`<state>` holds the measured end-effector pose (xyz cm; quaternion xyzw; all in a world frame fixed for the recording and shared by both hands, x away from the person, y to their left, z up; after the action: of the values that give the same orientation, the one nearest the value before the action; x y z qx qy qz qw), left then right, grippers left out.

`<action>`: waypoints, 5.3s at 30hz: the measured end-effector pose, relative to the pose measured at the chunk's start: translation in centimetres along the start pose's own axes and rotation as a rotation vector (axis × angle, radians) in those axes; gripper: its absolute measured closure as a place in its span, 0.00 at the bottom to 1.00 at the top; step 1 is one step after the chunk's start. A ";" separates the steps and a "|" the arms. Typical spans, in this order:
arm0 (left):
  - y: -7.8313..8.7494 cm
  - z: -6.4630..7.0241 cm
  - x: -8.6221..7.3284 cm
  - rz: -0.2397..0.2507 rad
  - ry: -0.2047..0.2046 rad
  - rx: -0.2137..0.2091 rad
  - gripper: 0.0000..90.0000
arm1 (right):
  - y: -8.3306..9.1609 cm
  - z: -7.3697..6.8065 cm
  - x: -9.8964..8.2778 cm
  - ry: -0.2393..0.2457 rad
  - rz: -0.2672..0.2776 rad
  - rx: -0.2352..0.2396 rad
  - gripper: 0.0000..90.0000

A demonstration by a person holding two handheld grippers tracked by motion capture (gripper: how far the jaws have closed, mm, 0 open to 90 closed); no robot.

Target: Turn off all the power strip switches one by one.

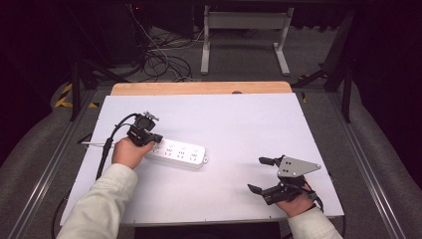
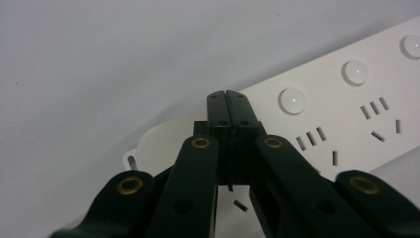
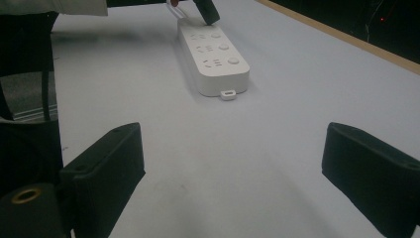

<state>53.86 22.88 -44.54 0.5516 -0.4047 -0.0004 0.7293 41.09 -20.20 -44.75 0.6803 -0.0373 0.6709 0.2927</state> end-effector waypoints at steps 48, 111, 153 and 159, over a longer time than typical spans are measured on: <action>-0.3 0.7 -1.4 0.105 0.003 0.055 1.00 | -0.1 -0.4 0.0 0.009 -0.005 0.026 0.11; -1.1 3.0 0.2 0.091 -0.023 -0.059 1.00 | -0.4 -0.4 -0.1 0.009 -0.016 0.055 0.10; -1.4 3.2 -0.7 0.140 -0.030 -0.013 1.00 | -0.6 -0.5 -0.1 0.011 -0.023 0.061 0.10; -1.4 3.4 -0.7 0.139 -0.038 0.001 1.00 | -0.7 -0.5 -0.2 0.013 -0.027 0.065 0.10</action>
<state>52.04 19.91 -45.83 0.5225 -0.4557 0.0398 0.7195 40.89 -19.47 -45.16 0.6855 -0.0046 0.6722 0.2798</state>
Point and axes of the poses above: each handheld gripper's, and its own axes: y roughly backward along the jaws, x roughly out of its top, z roughly to its right, the point moved 1 cm from there along -y, roughly forward along the jaws, and after that the axes turned 5 degrees about z, right-handed, at the moved point
